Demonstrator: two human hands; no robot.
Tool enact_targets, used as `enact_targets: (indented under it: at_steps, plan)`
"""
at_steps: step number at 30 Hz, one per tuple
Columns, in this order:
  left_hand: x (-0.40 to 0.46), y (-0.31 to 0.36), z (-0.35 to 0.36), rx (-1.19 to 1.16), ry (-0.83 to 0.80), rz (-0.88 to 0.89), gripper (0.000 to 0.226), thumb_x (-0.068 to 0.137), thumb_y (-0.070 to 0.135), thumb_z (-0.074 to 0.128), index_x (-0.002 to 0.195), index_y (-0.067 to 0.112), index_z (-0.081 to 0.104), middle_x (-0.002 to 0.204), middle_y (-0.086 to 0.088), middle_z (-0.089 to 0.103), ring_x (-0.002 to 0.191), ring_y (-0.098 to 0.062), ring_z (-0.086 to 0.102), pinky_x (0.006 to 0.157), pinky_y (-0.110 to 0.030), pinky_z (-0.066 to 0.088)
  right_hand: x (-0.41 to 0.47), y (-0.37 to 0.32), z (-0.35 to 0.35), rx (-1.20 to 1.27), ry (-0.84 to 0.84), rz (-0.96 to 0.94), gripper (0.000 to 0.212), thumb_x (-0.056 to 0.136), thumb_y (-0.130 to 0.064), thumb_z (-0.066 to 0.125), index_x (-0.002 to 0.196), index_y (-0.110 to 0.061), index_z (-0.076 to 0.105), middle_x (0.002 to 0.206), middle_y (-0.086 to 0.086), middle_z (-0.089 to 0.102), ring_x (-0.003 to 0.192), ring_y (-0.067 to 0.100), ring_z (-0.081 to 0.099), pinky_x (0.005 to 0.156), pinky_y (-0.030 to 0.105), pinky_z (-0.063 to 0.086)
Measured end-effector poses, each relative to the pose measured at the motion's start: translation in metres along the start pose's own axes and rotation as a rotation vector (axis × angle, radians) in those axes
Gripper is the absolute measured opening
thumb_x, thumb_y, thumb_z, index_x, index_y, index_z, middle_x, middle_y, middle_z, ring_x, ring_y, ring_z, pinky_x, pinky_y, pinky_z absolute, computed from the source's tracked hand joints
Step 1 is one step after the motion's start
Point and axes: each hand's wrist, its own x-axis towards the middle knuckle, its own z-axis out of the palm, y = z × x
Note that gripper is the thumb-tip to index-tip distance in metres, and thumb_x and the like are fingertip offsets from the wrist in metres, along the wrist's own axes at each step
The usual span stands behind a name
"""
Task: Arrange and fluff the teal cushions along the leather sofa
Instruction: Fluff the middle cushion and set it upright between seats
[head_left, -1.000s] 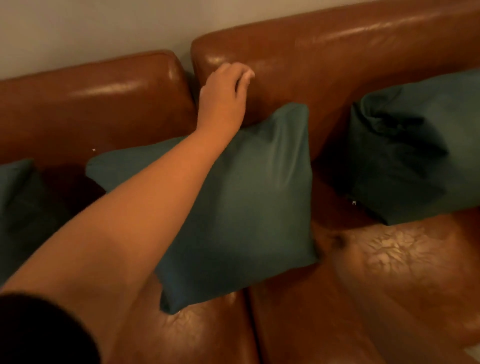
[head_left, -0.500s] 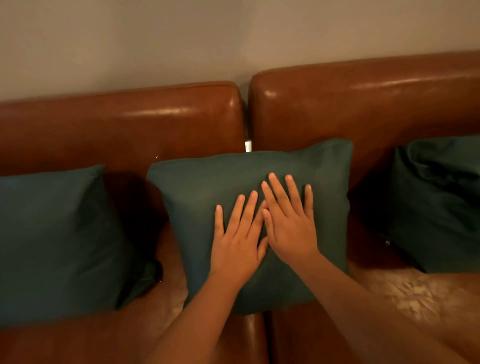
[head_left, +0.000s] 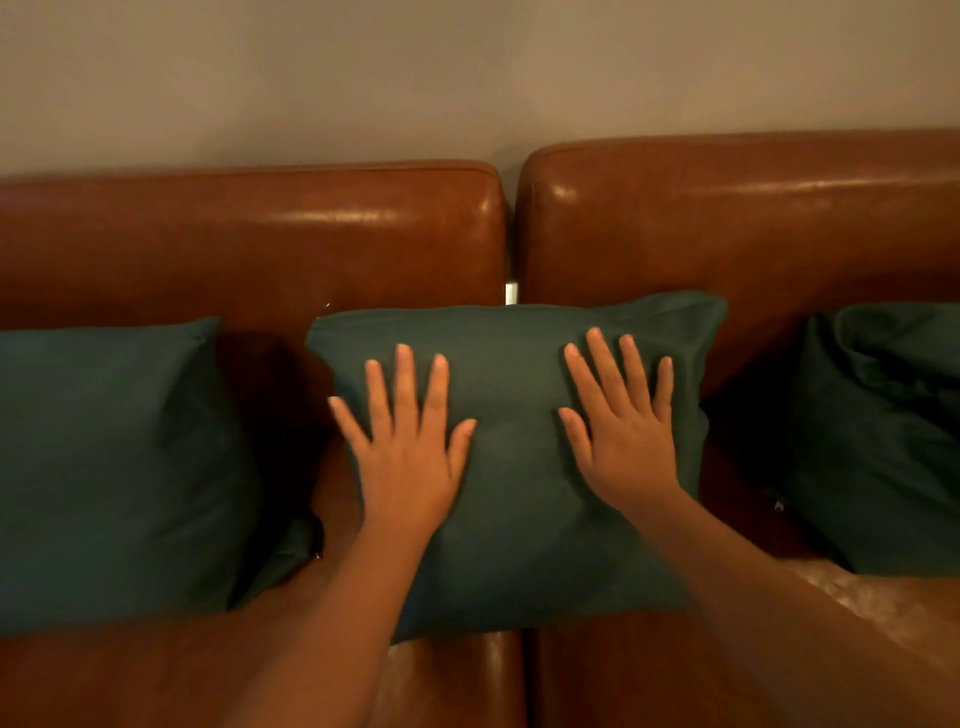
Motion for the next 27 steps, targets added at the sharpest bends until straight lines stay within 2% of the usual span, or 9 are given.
enact_targets:
  at_steps: [6, 8, 10, 13, 16, 18, 20, 23, 27]
  plan:
    - [0.034, -0.070, -0.010, -0.128, -0.051, -0.285, 0.062, 0.097, 0.049, 0.029, 0.150, 0.018, 0.019, 0.156, -0.023, 0.007, 0.143, -0.043, 0.005, 0.111, -0.063, 0.007, 0.019, 0.059, -0.003, -0.013, -0.071, 0.239, 0.057, 0.096, -0.049, 0.021, 0.147, -0.026, 0.030, 0.157, 0.002, 0.024, 0.146, 0.024, 0.014, 0.113, 0.060, 0.002]
    - [0.048, -0.083, -0.019, -0.317, -0.103, -0.334, 0.067, 0.096, 0.051, 0.035, 0.150, 0.016, 0.017, 0.157, -0.020, 0.011, 0.144, -0.037, 0.011, 0.115, -0.054, 0.015, 0.027, 0.080, -0.006, -0.012, -0.095, 0.353, 0.055, 0.097, -0.049, 0.020, 0.147, -0.029, 0.030, 0.158, 0.002, 0.020, 0.147, 0.026, 0.011, 0.112, 0.062, -0.001]
    - [0.058, -0.086, -0.022, -0.610, -0.114, -0.416, 0.067, 0.094, 0.047, 0.046, 0.148, 0.014, 0.026, 0.151, -0.014, 0.030, 0.139, -0.029, 0.029, 0.112, -0.041, 0.027, 0.037, 0.095, -0.012, 0.057, -0.148, 0.479, 0.051, 0.099, -0.048, 0.025, 0.148, -0.034, 0.025, 0.159, 0.001, 0.017, 0.147, 0.025, 0.011, 0.112, 0.060, -0.001]
    - [0.064, -0.086, -0.023, -1.036, -0.039, -0.614, 0.039, 0.092, 0.039, 0.056, 0.123, 0.017, 0.059, 0.122, -0.003, 0.062, 0.112, -0.018, 0.058, 0.095, -0.031, 0.045, 0.055, 0.105, -0.020, 0.527, -0.084, 0.785, 0.056, 0.096, -0.048, 0.044, 0.146, -0.028, 0.030, 0.149, 0.002, 0.039, 0.137, 0.025, 0.036, 0.114, 0.050, 0.019]
    - [0.069, -0.087, -0.023, -1.268, 0.007, -0.762, 0.022, 0.092, 0.033, 0.059, 0.105, 0.018, 0.067, 0.104, 0.000, 0.067, 0.088, -0.002, 0.061, 0.074, -0.018, 0.047, 0.069, 0.107, -0.025, 0.948, 0.027, 0.999, 0.046, 0.091, -0.038, 0.060, 0.131, -0.015, 0.055, 0.129, 0.006, 0.057, 0.116, 0.023, 0.054, 0.094, 0.034, 0.045]
    - [0.074, -0.090, -0.021, -1.299, 0.002, -0.759, 0.020, 0.091, 0.024, 0.061, 0.104, 0.011, 0.067, 0.098, -0.002, 0.068, 0.083, -0.003, 0.061, 0.071, -0.017, 0.047, 0.072, 0.109, -0.026, 0.940, 0.034, 0.995, 0.035, 0.090, -0.033, 0.064, 0.119, -0.013, 0.063, 0.119, 0.006, 0.062, 0.104, 0.018, 0.057, 0.084, 0.029, 0.046]
    - [0.077, -0.089, -0.023, -1.316, -0.016, -0.758, 0.018, 0.091, 0.018, 0.060, 0.104, 0.006, 0.066, 0.090, 0.001, 0.067, 0.079, -0.006, 0.061, 0.070, -0.020, 0.048, 0.071, 0.110, -0.027, 0.886, 0.058, 0.967, 0.029, 0.090, -0.032, 0.063, 0.113, -0.013, 0.066, 0.113, 0.005, 0.064, 0.100, 0.018, 0.057, 0.084, 0.029, 0.046]
    - [0.078, -0.086, -0.029, -1.267, 0.017, -0.736, 0.011, 0.093, 0.021, 0.058, 0.098, 0.014, 0.064, 0.087, 0.006, 0.065, 0.081, -0.008, 0.061, 0.072, -0.024, 0.048, 0.065, 0.107, -0.028, 0.850, 0.168, 0.923, 0.026, 0.092, -0.033, 0.060, 0.106, -0.013, 0.067, 0.104, 0.004, 0.066, 0.097, 0.018, 0.060, 0.082, 0.029, 0.047]
    - [0.083, -0.088, -0.037, -1.189, 0.174, -0.656, 0.010, 0.093, 0.027, 0.056, 0.094, 0.018, 0.060, 0.092, 0.001, 0.063, 0.088, -0.013, 0.059, 0.077, -0.027, 0.049, 0.063, 0.099, -0.038, 0.776, 0.277, 0.852, 0.029, 0.094, -0.037, 0.054, 0.105, -0.012, 0.063, 0.098, 0.002, 0.062, 0.090, 0.016, 0.056, 0.076, 0.031, 0.044]
